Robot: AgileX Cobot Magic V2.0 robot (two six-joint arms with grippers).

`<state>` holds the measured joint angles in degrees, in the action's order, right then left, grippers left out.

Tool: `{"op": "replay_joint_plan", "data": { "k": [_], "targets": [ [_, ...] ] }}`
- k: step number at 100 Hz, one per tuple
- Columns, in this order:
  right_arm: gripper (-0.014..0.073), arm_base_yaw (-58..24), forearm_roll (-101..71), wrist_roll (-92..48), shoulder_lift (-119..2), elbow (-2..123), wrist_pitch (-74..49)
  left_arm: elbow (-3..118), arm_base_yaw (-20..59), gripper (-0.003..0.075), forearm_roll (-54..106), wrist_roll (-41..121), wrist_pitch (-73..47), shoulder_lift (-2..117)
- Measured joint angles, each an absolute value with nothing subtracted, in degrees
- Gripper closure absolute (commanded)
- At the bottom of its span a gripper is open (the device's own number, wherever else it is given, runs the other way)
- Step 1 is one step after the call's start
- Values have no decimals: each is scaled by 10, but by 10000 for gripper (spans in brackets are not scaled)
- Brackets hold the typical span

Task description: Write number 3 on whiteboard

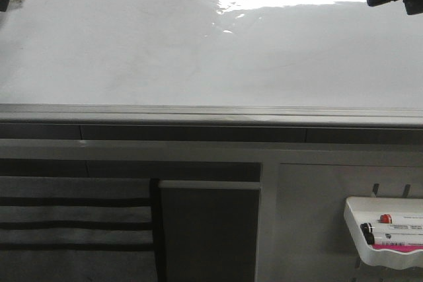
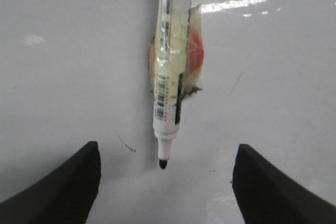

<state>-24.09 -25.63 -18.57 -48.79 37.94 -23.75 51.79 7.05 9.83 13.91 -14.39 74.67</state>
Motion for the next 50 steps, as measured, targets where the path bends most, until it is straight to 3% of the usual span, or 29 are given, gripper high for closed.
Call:
{"op": "replay_joint_plan", "data": {
  "k": [19, 50],
  "targets": [
    [260, -241, -256, -186, -488, 379, -237, 549, 78, 253, 85, 139, -137, 793],
    [260, -241, -256, -186, -488, 379, -237, 562, 90, 521, 68, 139, -122, 815]
  ]
}}
